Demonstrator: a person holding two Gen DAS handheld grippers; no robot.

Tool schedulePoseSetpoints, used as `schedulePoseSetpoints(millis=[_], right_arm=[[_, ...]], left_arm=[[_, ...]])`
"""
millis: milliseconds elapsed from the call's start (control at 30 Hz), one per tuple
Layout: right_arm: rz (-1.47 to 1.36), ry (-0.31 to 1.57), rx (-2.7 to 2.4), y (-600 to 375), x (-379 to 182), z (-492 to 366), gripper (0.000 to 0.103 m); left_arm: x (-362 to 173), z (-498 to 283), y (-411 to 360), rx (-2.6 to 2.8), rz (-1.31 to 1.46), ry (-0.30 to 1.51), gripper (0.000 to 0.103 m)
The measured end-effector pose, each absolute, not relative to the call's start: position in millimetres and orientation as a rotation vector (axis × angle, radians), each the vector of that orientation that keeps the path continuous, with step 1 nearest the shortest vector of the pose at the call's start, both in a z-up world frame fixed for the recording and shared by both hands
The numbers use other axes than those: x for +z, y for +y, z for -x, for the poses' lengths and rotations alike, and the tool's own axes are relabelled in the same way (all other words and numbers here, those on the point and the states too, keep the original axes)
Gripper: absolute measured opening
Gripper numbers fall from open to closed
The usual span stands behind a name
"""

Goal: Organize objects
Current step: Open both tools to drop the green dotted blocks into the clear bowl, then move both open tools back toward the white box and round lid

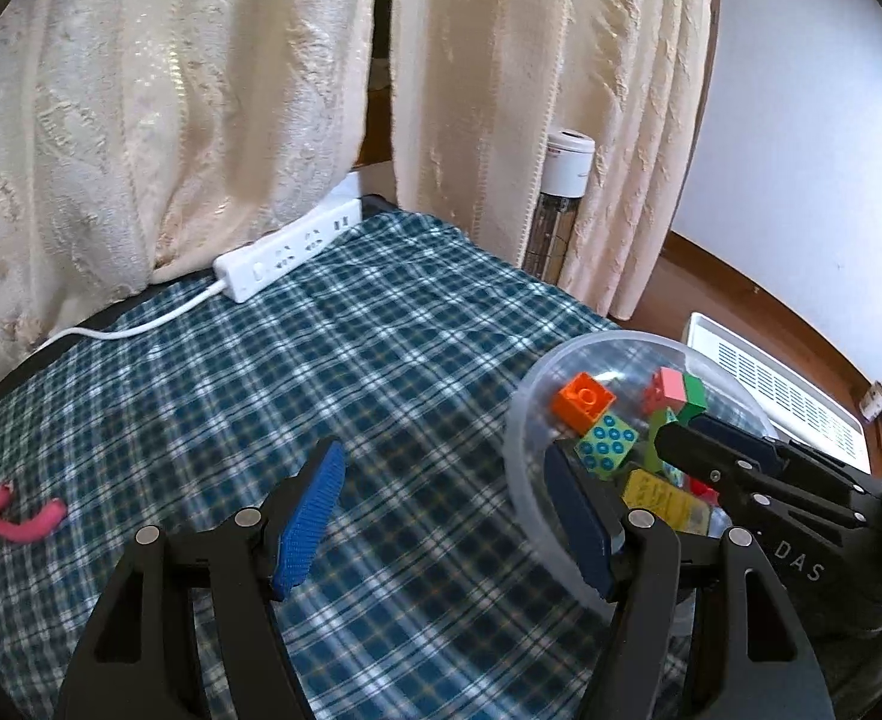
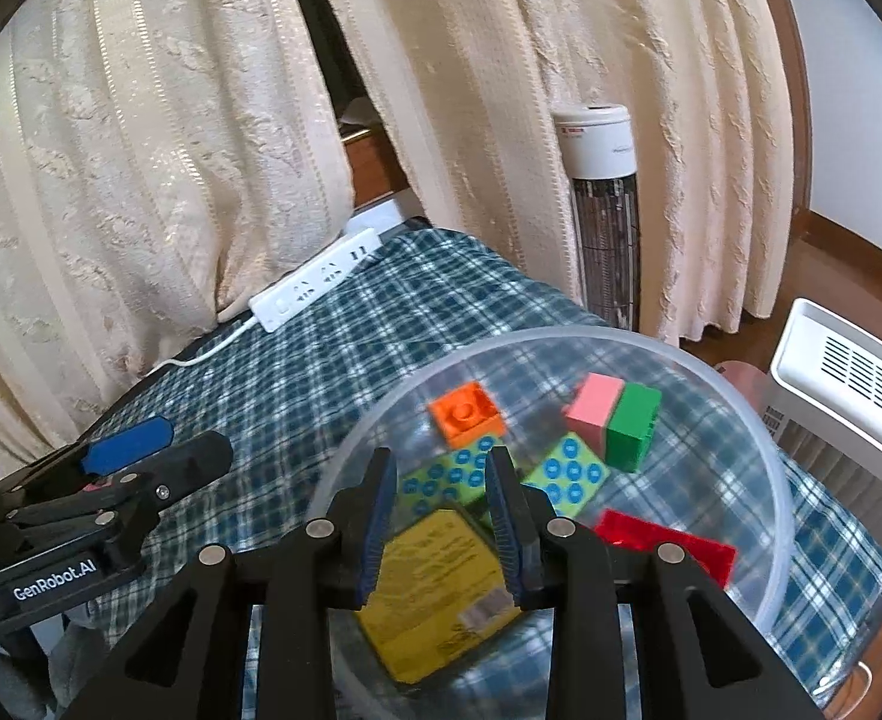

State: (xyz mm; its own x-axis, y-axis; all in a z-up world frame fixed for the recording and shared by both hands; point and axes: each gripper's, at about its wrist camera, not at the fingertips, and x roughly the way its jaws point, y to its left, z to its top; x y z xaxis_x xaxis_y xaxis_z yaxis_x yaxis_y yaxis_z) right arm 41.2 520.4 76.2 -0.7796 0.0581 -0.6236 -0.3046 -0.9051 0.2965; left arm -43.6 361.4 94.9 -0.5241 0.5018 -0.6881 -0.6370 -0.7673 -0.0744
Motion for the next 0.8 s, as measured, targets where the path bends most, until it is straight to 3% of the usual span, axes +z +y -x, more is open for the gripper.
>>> schedulePoseSetpoints(millis=[200, 800], right_arm=[[0.945, 0.553, 2.777, 499, 83, -35, 0.039], [1.047, 0.476, 2.910, 422, 86, -6, 0.040]], left_arm=[[97, 47, 338, 2.315, 0.958, 0.219, 0.070], [91, 67, 256, 2.456, 1.037, 0.102, 0.071]])
